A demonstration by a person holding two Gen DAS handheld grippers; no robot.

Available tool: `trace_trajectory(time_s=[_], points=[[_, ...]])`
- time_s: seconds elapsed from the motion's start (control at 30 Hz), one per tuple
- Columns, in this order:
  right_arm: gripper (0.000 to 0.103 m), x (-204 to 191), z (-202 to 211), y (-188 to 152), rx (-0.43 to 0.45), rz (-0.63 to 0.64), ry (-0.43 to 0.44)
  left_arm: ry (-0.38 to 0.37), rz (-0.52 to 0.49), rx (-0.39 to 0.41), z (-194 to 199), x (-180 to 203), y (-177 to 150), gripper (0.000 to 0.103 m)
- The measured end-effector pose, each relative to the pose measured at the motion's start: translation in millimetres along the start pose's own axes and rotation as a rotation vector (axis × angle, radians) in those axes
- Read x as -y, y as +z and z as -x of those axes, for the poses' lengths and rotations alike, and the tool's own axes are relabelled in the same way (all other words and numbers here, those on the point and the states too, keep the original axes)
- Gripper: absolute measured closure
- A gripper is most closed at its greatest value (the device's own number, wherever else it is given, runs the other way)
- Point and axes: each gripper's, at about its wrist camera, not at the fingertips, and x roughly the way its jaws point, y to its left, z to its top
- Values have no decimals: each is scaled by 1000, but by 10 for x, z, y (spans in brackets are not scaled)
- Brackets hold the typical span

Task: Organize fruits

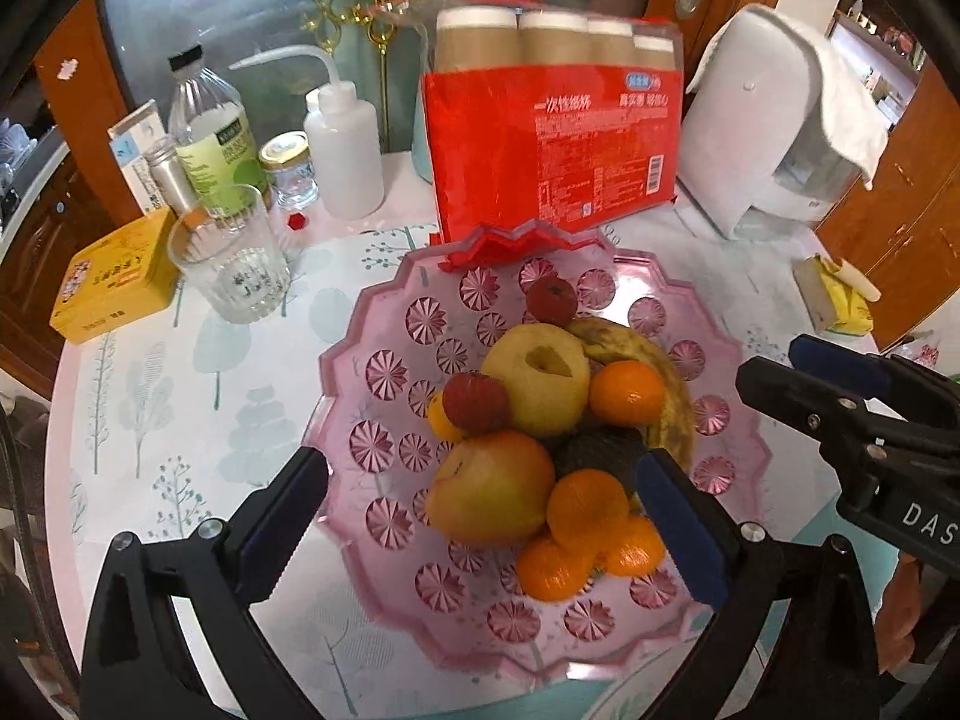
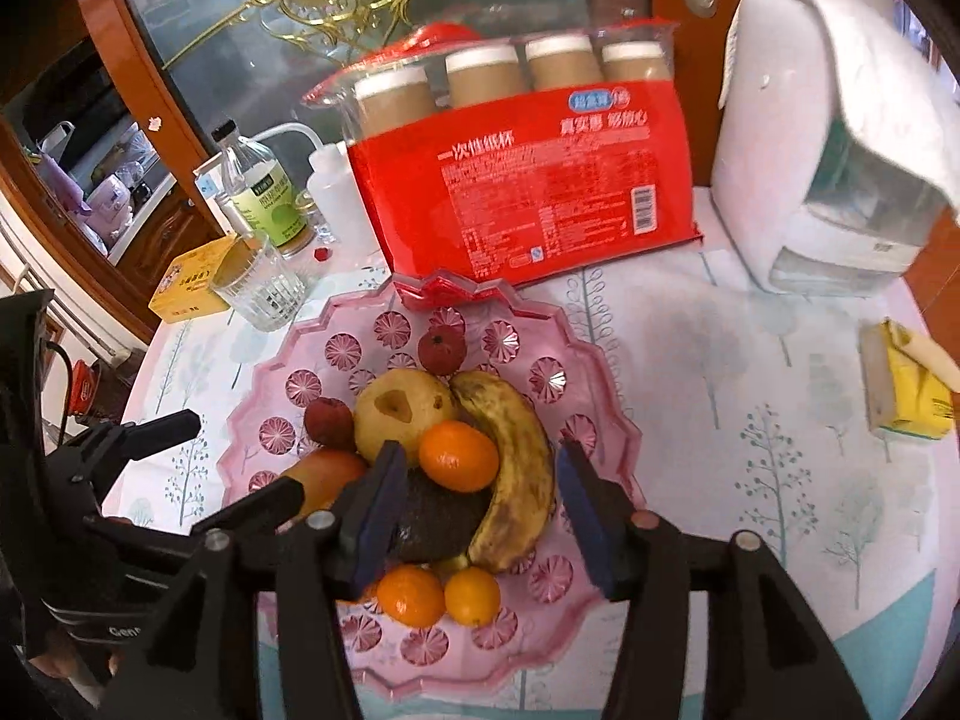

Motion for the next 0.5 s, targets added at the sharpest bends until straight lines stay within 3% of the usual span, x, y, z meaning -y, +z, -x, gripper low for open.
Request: trace_trajectory(time_s=[0.27,0.5], points=[[39,-86,431,-195,56,8,-29,20,14,48,472,51,-217,1],[39,-155,1000,-691,121,20,-18,54,42,133,1154,237,-659,1]])
